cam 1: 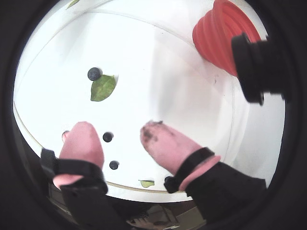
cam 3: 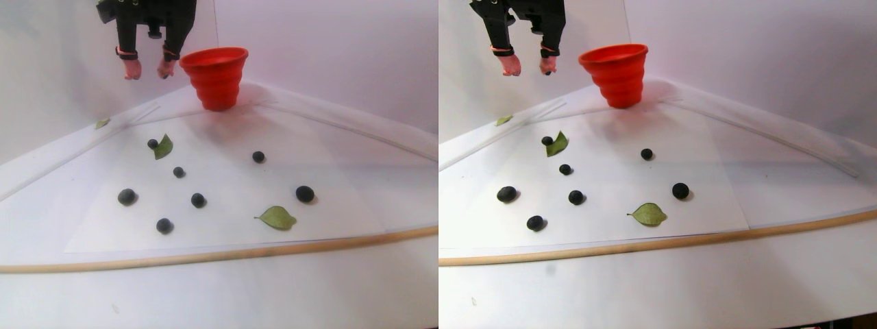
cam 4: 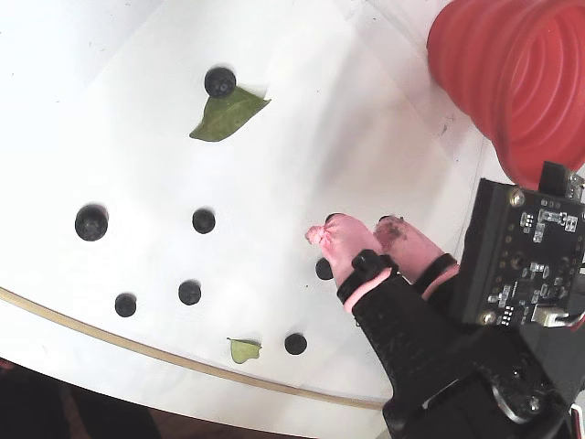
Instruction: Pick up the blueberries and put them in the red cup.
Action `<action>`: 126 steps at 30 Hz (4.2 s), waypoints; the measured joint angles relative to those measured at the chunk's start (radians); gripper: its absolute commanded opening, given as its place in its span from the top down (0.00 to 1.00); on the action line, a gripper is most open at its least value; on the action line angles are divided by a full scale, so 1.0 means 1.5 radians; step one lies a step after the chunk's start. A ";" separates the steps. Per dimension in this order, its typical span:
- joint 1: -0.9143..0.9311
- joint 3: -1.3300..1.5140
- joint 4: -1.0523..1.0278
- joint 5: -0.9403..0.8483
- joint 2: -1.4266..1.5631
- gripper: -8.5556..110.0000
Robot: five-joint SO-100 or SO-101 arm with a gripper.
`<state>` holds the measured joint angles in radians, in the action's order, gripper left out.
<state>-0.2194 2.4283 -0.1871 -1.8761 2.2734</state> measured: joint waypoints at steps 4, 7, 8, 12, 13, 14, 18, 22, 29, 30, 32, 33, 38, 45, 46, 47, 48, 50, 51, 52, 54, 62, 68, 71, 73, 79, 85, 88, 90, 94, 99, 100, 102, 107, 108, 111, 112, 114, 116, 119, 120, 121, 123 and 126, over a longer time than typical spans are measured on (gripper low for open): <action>-0.005 0.012 0.039 -0.013 -0.016 0.78; -0.007 0.027 0.065 -0.021 -0.027 0.78; -0.007 0.031 0.075 -0.024 -0.033 0.78; -0.012 0.039 0.108 -0.024 -0.057 0.78; -0.014 0.040 0.112 -0.024 -0.060 0.78; -0.017 0.043 0.124 -0.028 -0.066 0.78; -0.022 0.054 0.171 -0.039 -0.107 0.78; -0.024 0.054 0.205 -0.045 -0.139 0.78; -0.024 0.053 0.266 -0.055 -0.197 0.78; -0.024 0.053 0.274 -0.055 -0.205 0.78; -0.024 0.053 0.295 -0.061 -0.225 0.78; -0.024 0.053 0.305 -0.065 -0.235 0.78; -0.024 0.041 0.347 -0.073 -0.278 0.78; -0.024 0.017 0.398 -0.073 -0.333 0.78; -0.024 0.015 0.405 -0.073 -0.341 0.78; -0.024 0.013 0.412 -0.074 -0.348 0.78; -0.026 0.010 0.420 -0.077 -0.356 0.78; -0.031 0.005 0.433 -0.081 -0.370 0.78; -0.034 0.003 0.438 -0.081 -0.376 0.77; -0.036 -0.001 0.444 -0.081 -0.383 0.77; -0.039 -0.009 0.458 -0.081 -0.402 0.77; -0.041 -0.045 0.511 -0.108 -0.469 0.77; -0.041 -0.067 0.548 -0.134 -0.509 0.77; -0.041 -0.077 0.563 -0.146 -0.525 0.77; -0.041 -0.085 0.573 -0.154 -0.537 0.77; -0.040 -0.098 0.586 -0.171 -0.557 0.77; -0.029 -0.127 0.605 -0.180 -0.605 0.77; -0.027 -0.141 0.610 -0.180 -0.622 0.77; -0.027 -0.146 0.616 -0.180 -0.630 0.77; -0.027 -0.153 0.624 -0.180 -0.644 0.77; -0.027 -0.167 0.628 -0.180 -0.653 0.77; -0.027 -0.171 0.628 -0.180 -0.656 0.77; -0.027 -0.177 0.628 -0.180 -0.662 0.77; -0.024 -0.186 0.637 -0.180 -0.683 0.77; -0.024 -0.188 0.638 -0.180 -0.686 0.77; -0.024 -0.194 0.640 -0.173 -0.693 0.77; -0.024 -0.195 0.640 -0.172 -0.695 0.77; -0.024 -0.197 0.640 -0.170 -0.696 0.77; -0.022 -0.201 0.642 -0.170 -0.701 0.78; -0.022 -0.205 0.652 -0.170 -0.713 0.78; -0.022 -0.205 0.654 -0.170 -0.713 0.78; -0.022 -0.205 0.656 -0.167 -0.713 0.78; -0.022 -0.205 0.660 -0.164 -0.713 0.78; -0.021 -0.206 0.665 -0.164 -0.715 0.78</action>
<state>-0.2516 2.1200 0.8099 -2.1215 1.2011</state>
